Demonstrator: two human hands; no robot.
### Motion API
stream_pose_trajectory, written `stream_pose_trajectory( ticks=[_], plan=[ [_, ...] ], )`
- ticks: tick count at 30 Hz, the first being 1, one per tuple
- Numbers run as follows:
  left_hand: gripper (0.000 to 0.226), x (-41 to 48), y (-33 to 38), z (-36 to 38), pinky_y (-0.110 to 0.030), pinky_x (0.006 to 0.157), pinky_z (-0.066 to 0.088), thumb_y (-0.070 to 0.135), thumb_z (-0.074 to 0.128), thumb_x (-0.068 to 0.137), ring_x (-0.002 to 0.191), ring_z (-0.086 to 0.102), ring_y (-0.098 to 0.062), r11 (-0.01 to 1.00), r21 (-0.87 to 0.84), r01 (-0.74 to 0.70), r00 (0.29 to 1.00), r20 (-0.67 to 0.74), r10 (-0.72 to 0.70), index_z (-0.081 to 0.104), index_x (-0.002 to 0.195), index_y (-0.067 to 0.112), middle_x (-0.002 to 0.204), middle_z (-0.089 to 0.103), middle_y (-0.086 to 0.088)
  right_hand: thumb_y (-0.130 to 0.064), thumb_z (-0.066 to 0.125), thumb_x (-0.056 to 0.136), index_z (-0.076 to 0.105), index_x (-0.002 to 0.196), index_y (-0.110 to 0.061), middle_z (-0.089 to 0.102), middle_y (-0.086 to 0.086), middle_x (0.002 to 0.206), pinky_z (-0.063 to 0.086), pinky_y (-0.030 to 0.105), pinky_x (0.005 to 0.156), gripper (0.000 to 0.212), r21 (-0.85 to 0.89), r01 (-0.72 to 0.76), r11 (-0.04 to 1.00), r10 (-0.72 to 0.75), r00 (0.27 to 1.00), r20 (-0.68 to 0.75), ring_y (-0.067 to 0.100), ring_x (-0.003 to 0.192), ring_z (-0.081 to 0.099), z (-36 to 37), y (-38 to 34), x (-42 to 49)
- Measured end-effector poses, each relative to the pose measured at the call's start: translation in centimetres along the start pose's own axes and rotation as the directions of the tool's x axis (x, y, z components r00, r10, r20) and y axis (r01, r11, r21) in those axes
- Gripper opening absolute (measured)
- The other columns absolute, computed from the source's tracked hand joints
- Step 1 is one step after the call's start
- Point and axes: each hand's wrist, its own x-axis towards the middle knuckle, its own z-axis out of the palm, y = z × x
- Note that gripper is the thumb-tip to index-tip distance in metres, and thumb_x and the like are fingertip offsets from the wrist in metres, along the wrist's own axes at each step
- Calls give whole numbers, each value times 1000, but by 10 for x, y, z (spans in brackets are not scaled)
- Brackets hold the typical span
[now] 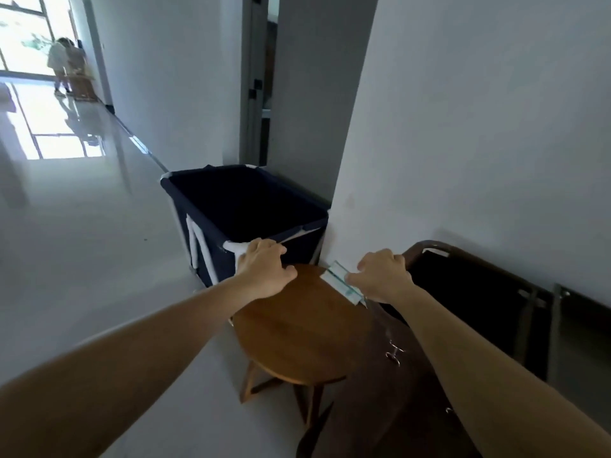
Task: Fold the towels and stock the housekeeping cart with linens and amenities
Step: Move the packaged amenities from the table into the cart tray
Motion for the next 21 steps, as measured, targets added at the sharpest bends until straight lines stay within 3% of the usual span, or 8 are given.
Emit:
stream_pose_trajectory(
  ticks=[2, 4, 5, 11, 18, 21],
  plan=[
    [58, 21, -13, 5, -45, 114, 25, 47, 55, 91, 147, 18, -22, 1000, -20, 9, 1000, 9, -9, 44, 143, 23, 153, 34, -1, -50, 49, 94, 63, 103, -13, 54, 13, 118, 39, 44, 96, 41, -17, 17, 1000, -17, 999, 46, 35, 118, 47, 7, -11, 33],
    [58, 44, -20, 13, -44, 113, 25, 46, 56, 92, 146, 19, -22, 998, -58, 16, 999, 37, -14, 44, 144, 23, 153, 34, -1, -46, 50, 92, 49, 71, -17, 53, 10, 97, 41, 42, 91, 36, 7, 8, 1000, -9, 996, 88, 34, 106, 53, 12, -15, 68],
    [59, 57, -23, 18, -43, 114, 25, 46, 56, 92, 145, 20, -21, 997, -71, 15, 998, 58, -11, 43, 144, 23, 153, 34, -1, -45, 51, 91, 42, 65, -20, 52, 8, 91, 42, 41, 88, 38, 17, 2, 1000, -4, 994, 112, 32, 100, 54, 15, -15, 85],
    [59, 148, -32, 41, -44, 114, 30, 42, 57, 94, 144, 24, -24, 996, -85, 20, 985, 171, -5, 41, 146, 19, 153, 34, -3, -37, 62, 89, 48, 63, -15, 54, 2, 71, 33, 27, 52, 36, 68, -90, 994, 75, 977, 201, 17, 64, 52, 28, -2, 199],
    [59, 253, -39, 78, -43, 113, 32, 43, 56, 95, 143, 24, -25, 993, -116, 28, 955, 296, 7, 40, 147, 20, 152, 34, -3, -34, 61, 90, 41, 62, -16, 46, 1, 68, 28, 28, 49, 39, 12, -95, 995, 88, 956, 281, 16, 59, 44, 48, 6, 308],
    [60, 299, -47, 102, -44, 111, 37, 43, 57, 93, 140, 32, -25, 990, -140, 13, 935, 352, 37, 42, 146, 18, 150, 38, -5, -30, 60, 89, 39, 59, -15, 42, 1, 64, 26, 28, 47, 40, 17, -110, 994, 100, 952, 290, 16, 55, 40, 68, 8, 350]
  ],
)
